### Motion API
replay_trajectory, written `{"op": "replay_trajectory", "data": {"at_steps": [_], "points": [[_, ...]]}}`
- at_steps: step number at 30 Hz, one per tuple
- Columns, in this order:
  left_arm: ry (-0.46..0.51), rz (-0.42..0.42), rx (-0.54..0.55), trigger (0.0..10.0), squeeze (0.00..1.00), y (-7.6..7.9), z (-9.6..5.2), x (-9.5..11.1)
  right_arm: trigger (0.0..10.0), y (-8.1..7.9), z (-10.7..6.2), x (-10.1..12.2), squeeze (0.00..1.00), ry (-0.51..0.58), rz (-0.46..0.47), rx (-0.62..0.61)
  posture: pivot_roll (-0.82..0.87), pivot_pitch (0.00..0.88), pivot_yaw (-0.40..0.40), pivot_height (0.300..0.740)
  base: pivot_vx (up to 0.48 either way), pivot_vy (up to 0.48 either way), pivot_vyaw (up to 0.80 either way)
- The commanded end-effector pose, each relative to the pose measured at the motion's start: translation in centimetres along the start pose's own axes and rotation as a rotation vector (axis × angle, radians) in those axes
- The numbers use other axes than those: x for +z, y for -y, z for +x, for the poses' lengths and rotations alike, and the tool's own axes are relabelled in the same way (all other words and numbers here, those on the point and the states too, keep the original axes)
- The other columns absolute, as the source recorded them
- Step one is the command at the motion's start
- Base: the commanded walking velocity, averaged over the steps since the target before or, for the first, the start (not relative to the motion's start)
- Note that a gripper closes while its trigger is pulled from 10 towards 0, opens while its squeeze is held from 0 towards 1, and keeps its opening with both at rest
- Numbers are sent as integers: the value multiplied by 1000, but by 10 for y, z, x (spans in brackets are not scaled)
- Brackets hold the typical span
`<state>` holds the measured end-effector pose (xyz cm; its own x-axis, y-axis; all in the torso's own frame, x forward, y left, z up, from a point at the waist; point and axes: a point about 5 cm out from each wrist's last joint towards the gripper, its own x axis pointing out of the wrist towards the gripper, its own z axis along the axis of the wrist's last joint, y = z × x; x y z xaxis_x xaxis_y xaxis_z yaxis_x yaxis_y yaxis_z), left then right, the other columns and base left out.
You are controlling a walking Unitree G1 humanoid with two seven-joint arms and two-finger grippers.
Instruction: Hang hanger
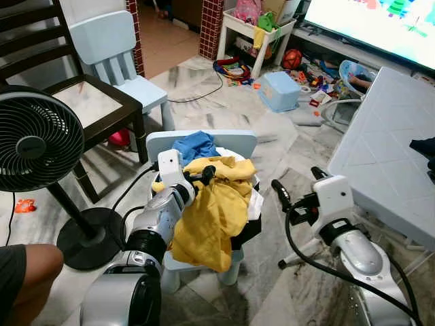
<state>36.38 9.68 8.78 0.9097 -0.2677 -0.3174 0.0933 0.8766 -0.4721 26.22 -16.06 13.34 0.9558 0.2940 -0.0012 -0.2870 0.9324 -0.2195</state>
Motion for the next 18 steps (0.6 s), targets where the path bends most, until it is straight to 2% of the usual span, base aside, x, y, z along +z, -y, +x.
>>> {"op": "replay_trajectory", "data": {"at_steps": [1, 5, 9, 10, 11, 14, 18], "points": [[9, -11, 20, 10000, 0, 3, 1, 3, 10000, 2, 0, 0, 0, -2, -10, -4, -72, 110, -137, 740, 0, 0, 0], [29, 0, 51, 10000, 0, -1, -1, 3, 10000, 0, 2, -1, 0, 1, -6, -8, -65, 105, -131, 740, 0, 0, 0], [14, -7, 33, 9922, 0, -1, -2, 0, 10000, -1, 3, -1, 0, 2, -5, -8, -63, 101, -130, 740, 0, 0, 0], [12, -10, 28, 8039, 0, -1, -2, -1, 10000, -1, 3, -1, 0, 5, -4, -8, -63, 100, -128, 740, 0, 0, 0], [6, -14, 26, 0, 0, -1, -1, -1, 10000, -1, 3, -1, 0, 8, -3, -8, -62, 99, -126, 740, 0, 0, 0], [-19, -35, 11, 0, 0, 3, 0, -3, 10000, -1, 4, 0, 0, 12, -5, -8, -62, 98, -123, 740, 0, 0, 0], [-48, -24, 5, 0, 0, 8, 1, -6, 10000, -1, 5, 0, 0, 16, -6, -12, -61, 96, -117, 740, 0, 0, 0]]}}
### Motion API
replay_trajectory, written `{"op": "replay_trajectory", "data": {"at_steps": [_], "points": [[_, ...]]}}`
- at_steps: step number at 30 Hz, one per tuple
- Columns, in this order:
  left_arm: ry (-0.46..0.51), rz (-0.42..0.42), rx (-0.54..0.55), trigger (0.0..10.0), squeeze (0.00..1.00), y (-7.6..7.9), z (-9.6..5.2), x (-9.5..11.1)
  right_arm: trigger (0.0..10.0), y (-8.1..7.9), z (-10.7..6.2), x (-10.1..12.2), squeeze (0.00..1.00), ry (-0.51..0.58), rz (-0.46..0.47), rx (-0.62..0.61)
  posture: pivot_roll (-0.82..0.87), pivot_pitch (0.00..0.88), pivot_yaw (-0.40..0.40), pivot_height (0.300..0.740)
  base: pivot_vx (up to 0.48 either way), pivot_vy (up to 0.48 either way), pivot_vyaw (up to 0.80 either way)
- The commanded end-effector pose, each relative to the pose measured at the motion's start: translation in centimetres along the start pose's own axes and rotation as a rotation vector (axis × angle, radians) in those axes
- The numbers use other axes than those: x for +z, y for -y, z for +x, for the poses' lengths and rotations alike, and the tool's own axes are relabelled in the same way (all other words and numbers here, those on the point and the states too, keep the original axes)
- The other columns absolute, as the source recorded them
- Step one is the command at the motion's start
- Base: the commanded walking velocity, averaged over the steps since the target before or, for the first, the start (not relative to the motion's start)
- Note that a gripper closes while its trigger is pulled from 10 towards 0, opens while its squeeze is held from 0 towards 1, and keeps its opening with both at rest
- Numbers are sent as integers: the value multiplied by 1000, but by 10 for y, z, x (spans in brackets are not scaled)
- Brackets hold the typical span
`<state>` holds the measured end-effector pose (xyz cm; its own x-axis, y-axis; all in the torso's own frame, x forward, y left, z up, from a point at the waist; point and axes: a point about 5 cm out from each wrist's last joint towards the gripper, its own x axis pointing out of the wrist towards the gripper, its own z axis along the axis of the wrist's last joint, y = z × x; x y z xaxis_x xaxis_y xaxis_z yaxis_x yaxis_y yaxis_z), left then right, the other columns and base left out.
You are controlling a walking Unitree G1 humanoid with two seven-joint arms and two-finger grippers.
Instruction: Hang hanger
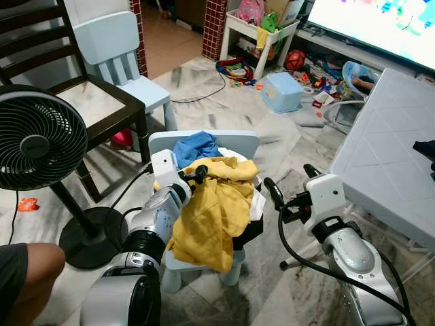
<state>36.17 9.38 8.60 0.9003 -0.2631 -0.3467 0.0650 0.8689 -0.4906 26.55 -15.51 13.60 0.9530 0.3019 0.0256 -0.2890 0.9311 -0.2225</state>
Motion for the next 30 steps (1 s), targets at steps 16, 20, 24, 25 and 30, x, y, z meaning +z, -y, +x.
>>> {"op": "replay_trajectory", "data": {"at_steps": [16, 20, 24, 25, 30], "points": [[-173, 8, 19, 3529, 0, -8, -9, -34, 10000, 1, -3, -4, 0, -16, -18, 4, -61, 114, -124, 740, 0, 0, 0], [-154, 33, 35, 0, 0, -14, -12, -33, 10000, 0, -3, -6, 0, -19, -17, 8, -52, 121, -125, 740, 0, 0, 0], [-104, 146, 66, 0, 0, -17, -15, -26, 10000, -3, -2, -6, 0, -18, -15, 16, -49, 122, -126, 740, 0, 0, 0], [-95, 173, 67, 0, 0, -16, -16, -26, 10000, -3, -2, -6, 0, -18, -15, 17, -49, 122, -126, 740, 0, 0, 0], [-39, 365, 92, 1569, 0, -12, -18, -23, 10000, -2, 0, -5, 0, -15, -19, 16, -52, 121, -125, 740, 0, 0, 0]]}}
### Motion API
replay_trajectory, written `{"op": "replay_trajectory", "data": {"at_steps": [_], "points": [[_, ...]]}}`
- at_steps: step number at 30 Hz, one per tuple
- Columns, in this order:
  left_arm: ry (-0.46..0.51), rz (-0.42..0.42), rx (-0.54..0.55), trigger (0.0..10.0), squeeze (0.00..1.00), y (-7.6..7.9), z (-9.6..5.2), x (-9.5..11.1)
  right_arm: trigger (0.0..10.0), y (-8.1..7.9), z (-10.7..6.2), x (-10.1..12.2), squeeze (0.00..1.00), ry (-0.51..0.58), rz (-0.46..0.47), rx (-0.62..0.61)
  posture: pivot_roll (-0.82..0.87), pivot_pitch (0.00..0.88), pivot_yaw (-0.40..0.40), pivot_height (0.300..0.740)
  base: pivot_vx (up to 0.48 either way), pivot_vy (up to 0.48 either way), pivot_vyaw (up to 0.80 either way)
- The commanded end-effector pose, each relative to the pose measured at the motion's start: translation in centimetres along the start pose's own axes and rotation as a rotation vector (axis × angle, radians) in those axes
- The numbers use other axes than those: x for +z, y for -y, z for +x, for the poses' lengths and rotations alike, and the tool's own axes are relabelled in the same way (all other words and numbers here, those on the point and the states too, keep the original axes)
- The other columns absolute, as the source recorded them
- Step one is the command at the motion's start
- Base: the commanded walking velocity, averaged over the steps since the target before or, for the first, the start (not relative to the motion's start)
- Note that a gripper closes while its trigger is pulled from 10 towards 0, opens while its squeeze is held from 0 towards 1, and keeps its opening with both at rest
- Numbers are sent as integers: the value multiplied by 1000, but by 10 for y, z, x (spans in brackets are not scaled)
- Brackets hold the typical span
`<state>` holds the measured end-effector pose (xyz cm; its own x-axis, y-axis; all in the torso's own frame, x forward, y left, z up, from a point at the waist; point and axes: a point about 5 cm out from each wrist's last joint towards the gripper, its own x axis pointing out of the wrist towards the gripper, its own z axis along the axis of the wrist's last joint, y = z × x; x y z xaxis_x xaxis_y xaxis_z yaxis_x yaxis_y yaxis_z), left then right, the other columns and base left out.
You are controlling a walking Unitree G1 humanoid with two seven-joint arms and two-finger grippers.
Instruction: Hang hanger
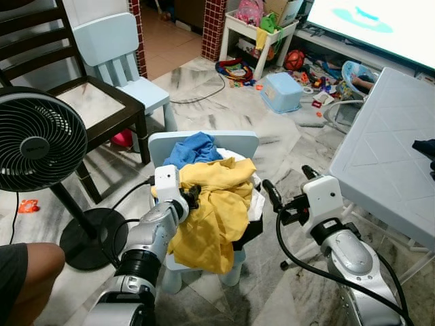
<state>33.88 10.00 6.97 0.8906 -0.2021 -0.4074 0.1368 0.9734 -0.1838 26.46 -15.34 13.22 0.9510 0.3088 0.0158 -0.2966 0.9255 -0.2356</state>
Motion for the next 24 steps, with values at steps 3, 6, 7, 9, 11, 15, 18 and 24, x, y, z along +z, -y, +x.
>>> {"op": "replay_trajectory", "data": {"at_steps": [3, 6, 7, 9, 11, 15, 18, 24], "points": [[0, 51, 10, 1725, 0, 2, -2, -4, 10000, 1, 0, -2, 0, -6, -7, 6, -52, 119, -125, 740, 0, 0, 0], [11, 94, 9, 1608, 0, 5, -3, -4, 10000, 1, 1, -2, 0, -5, -9, 5, -51, 119, -126, 740, 0, 0, 0], [12, 100, 8, 1882, 0, 5, -3, -4, 10000, 1, 1, -2, 0, -5, -9, 6, -51, 118, -126, 740, 0, 0, 0], [10, 120, -7, 2196, 0, 8, -4, -6, 10000, 1, 1, -2, 0, -4, -9, 7, -49, 117, -127, 740, 0, 0, 0], [-11, 122, -26, 4784, 0, 11, -5, -10, 10000, 0, 2, -2, 0, -3, -9, 10, -49, 116, -128, 740, 0, 0, 0], [-31, 110, -27, 10000, 0, 12, -5, -13, 10000, 0, 2, -1, 0, -2, -10, 12, -49, 115, -128, 740, 0, 0, 0], [-34, 42, -9, 10000, 1000, 13, -13, -14, 10000, 1, 2, -1, 0, 0, -16, 15, -44, 116, -129, 740, 0, 0, 0], [-51, 87, -12, 10000, 1000, 14, -29, -18, 10000, 0, 2, -2, 0, 0, -16, 18, -31, 119, -131, 740, 0, 0, 0]]}}
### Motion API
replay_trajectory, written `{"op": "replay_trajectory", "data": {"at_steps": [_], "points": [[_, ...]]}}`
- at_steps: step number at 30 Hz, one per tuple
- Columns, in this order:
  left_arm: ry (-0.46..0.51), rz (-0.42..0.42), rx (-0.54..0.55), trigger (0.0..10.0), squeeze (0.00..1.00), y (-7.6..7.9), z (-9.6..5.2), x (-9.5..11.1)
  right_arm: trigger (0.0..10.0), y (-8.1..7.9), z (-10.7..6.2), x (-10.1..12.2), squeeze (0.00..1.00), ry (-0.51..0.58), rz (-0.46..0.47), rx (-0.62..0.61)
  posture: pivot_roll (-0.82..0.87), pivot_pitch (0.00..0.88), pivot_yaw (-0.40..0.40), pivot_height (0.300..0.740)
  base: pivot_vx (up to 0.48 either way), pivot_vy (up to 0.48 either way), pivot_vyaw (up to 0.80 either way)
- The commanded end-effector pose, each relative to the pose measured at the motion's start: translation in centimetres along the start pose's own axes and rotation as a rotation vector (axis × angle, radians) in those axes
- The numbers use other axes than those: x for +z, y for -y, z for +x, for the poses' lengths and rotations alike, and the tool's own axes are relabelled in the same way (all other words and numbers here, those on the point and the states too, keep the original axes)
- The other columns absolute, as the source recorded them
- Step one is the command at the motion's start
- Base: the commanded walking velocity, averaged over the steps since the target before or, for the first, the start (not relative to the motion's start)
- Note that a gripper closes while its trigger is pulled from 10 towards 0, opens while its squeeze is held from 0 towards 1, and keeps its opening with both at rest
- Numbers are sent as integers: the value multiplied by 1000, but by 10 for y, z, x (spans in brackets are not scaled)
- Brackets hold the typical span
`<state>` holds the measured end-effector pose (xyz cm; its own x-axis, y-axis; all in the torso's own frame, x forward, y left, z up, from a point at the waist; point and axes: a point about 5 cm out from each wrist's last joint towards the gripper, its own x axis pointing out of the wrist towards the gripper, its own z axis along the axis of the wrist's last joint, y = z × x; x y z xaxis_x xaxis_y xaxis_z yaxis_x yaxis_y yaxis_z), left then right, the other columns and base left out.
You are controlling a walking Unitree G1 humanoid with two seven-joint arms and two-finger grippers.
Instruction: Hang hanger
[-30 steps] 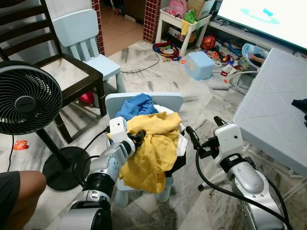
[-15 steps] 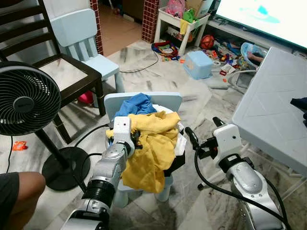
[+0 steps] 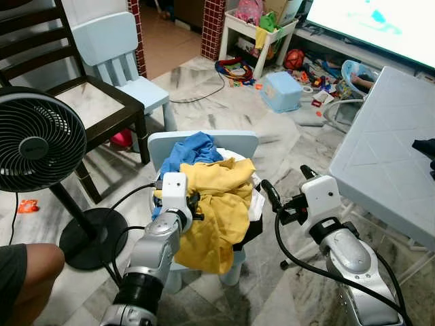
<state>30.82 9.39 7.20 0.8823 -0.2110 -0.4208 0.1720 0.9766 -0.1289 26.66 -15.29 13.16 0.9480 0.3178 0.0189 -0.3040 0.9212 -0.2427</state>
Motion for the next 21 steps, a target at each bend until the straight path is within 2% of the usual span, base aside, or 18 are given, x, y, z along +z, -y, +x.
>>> {"op": "replay_trajectory", "data": {"at_steps": [1, 10, 14, 15, 16, 21], "points": [[-41, 41, 5, 10000, 1000, 2, -5, -7, 10000, -1, 0, -1, 0, -4, -9, 13, -29, 121, -132, 740, 0, 0, 0], [-89, 45, 27, 10000, 1000, -8, -34, -18, 10000, -1, 0, -2, 0, -6, -10, 19, -14, 131, -135, 740, 0, 0, 0], [-113, 58, 34, 10000, 1000, -13, -36, -24, 10000, -3, 0, -2, 0, -5, -7, 20, -18, 133, -137, 740, 0, 0, 0], [-119, 63, 37, 10000, 145, -14, -35, -25, 10000, -4, 0, -2, 0, -5, -6, 22, -20, 132, -137, 740, 0, 0, 0], [-107, 58, 46, 10000, 0, -16, -34, -22, 10000, -4, 0, -1, 0, -4, -7, 25, -20, 131, -137, 740, 0, 0, 0], [-61, 46, 71, 10000, 0, -20, -31, -6, 10000, -4, -1, -2, 0, -6, -11, 27, -25, 132, -138, 740, 0, 0, 0]]}}
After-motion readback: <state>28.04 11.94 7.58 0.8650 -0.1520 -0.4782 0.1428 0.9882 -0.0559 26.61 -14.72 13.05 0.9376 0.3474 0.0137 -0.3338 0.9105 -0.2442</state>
